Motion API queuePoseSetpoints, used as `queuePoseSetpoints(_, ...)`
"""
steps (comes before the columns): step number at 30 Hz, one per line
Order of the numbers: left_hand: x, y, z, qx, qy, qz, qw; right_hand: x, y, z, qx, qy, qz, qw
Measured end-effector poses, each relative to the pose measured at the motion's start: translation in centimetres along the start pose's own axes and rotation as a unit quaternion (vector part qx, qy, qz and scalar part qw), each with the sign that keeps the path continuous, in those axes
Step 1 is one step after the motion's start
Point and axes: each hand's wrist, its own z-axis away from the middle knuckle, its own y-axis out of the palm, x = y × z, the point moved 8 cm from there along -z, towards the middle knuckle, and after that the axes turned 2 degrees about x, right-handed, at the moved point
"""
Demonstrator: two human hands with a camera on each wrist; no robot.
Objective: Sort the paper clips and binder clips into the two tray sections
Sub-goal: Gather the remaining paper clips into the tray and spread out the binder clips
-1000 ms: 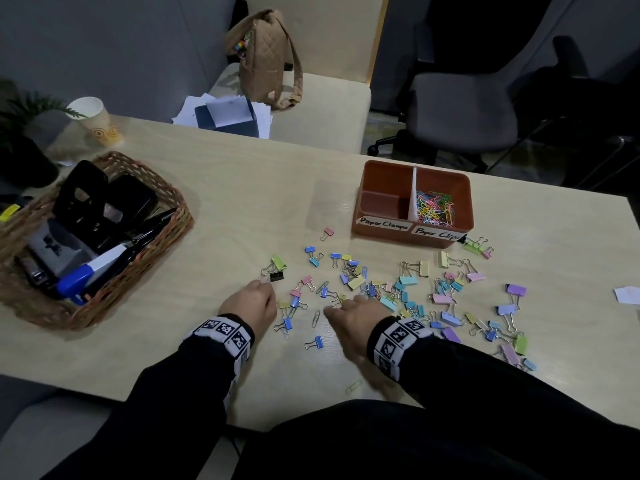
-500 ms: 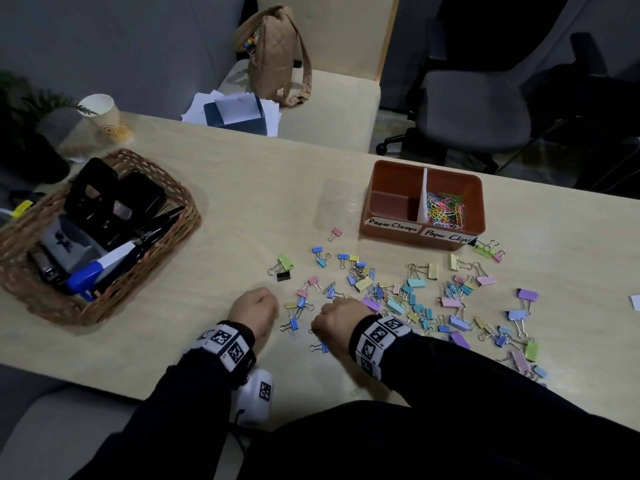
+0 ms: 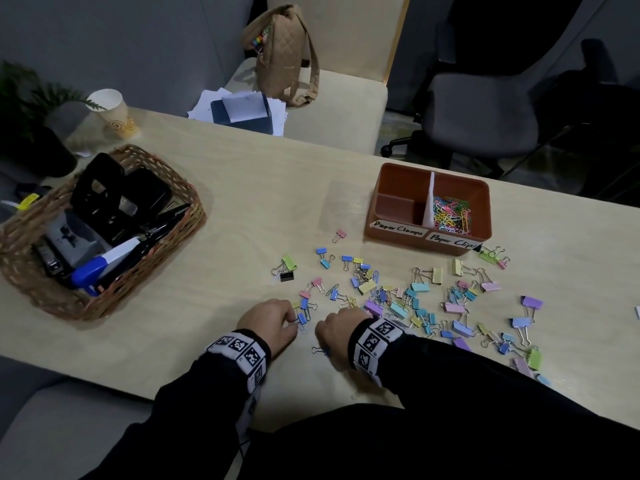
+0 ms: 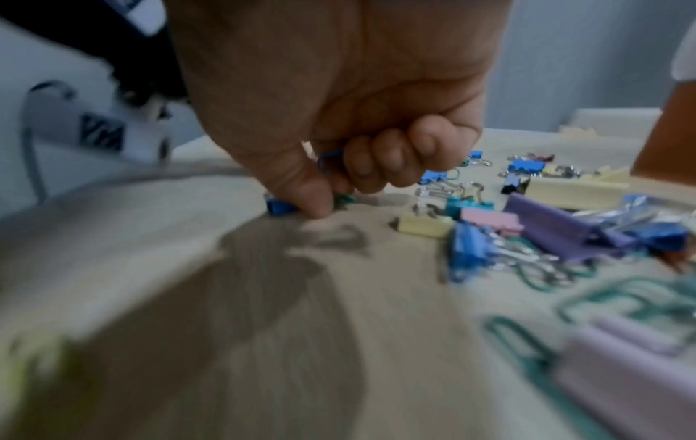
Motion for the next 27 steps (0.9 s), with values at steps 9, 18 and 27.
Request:
queuePoseSetpoints(9,1.2,-2.1,-0.8,-0.043,-0.028,0.046,0.998,-2.5,-0.9,2.0,-0.066,0.049,-0.18,0.98)
queuePoseSetpoints(18,-1.5,0.8,0.8,0.079,0.144,-0.11,0.98,-2.5,-0.3,0.7,-0.045,0.046,-0.201,0.978)
queuePoseSetpoints(27,-0.6,0.2,0.7,0.057,0.064,-0.034,0.996,-1.5,-1.0,1.0,-0.126,-0.002,-0.088,0.988)
